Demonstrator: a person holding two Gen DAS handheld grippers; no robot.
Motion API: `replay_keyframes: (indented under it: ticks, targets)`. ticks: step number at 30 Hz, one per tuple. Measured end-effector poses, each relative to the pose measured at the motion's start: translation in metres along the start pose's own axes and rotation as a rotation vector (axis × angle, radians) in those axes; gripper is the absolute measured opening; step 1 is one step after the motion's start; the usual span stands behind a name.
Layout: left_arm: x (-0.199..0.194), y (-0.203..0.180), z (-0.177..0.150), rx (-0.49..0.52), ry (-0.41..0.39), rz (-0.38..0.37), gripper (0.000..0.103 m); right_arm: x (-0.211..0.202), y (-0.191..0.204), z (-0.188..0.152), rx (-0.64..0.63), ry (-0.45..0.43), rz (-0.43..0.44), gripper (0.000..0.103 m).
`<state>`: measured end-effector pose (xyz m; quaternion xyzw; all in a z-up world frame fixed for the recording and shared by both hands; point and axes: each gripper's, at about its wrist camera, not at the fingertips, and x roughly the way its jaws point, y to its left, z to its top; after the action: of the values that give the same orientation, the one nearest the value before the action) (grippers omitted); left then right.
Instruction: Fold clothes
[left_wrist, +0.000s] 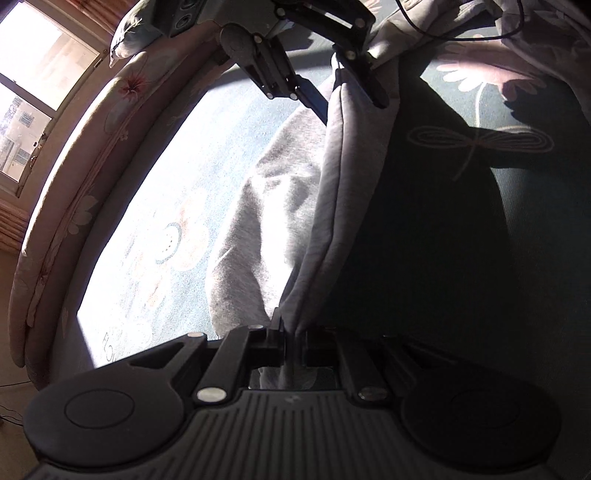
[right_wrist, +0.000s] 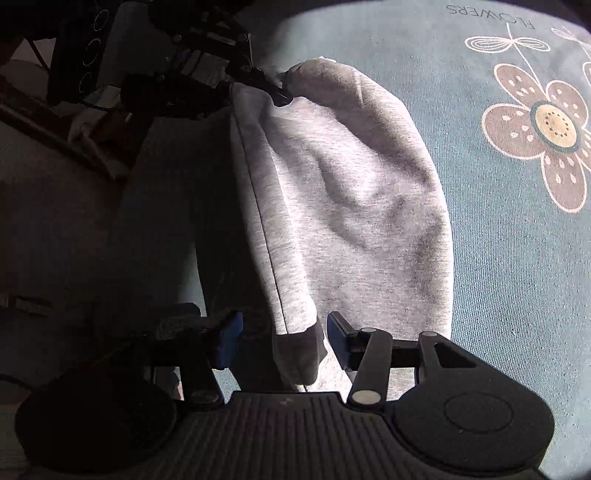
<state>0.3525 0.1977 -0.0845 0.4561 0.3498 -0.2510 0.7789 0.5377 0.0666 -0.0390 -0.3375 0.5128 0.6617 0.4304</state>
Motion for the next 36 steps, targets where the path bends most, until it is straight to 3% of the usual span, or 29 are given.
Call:
replay_keyframes:
  ticks: [2, 4, 6, 7, 10, 17, 23, 25, 28, 33, 36]
  targets:
    - [-0.003, 0.002, 0.0, 0.002, -0.003, 0.004, 0.007, 0.002, 0.002, 0.003, -0.014, -0.024, -0.016, 0.055]
    - [-0.006, 0.004, 0.0, -0.005, -0.006, 0.009, 0.008, 0.0, 0.008, 0.006, -0.031, -0.026, -0.02, 0.046]
    - [-0.008, 0.009, 0.002, -0.024, -0.001, 0.018, 0.008, -0.007, 0.02, 0.007, -0.057, -0.022, -0.033, 0.012]
    - [-0.008, 0.013, 0.004, -0.038, 0.002, 0.023, 0.008, -0.012, 0.027, 0.006, -0.071, -0.02, -0.058, 0.011]
    - [-0.013, 0.028, 0.012, -0.088, 0.014, 0.033, 0.008, -0.032, 0.046, 0.002, -0.079, -0.035, -0.105, 0.009]
    - [-0.063, 0.074, 0.047, -0.235, -0.045, 0.054, 0.008, -0.093, 0.082, -0.014, -0.017, -0.096, -0.156, 0.009]
    - [-0.09, 0.121, 0.08, -0.33, -0.052, -0.003, 0.008, -0.152, 0.086, -0.031, 0.078, -0.163, -0.287, 0.008]
    - [-0.078, 0.142, 0.091, -0.394, -0.046, -0.078, 0.009, -0.165, 0.079, -0.039, 0.12, -0.189, -0.359, 0.008]
    - [-0.048, 0.167, 0.101, -0.449, -0.048, -0.119, 0.01, -0.173, 0.058, -0.051, 0.176, -0.197, -0.477, 0.007]
    - [0.012, 0.205, 0.116, -0.534, -0.087, -0.15, 0.01, -0.173, 0.019, -0.086, 0.28, -0.212, -0.624, 0.007]
    - [0.048, 0.218, 0.128, -0.546, -0.092, -0.163, 0.011, -0.161, -0.003, -0.088, 0.356, -0.216, -0.674, 0.007]
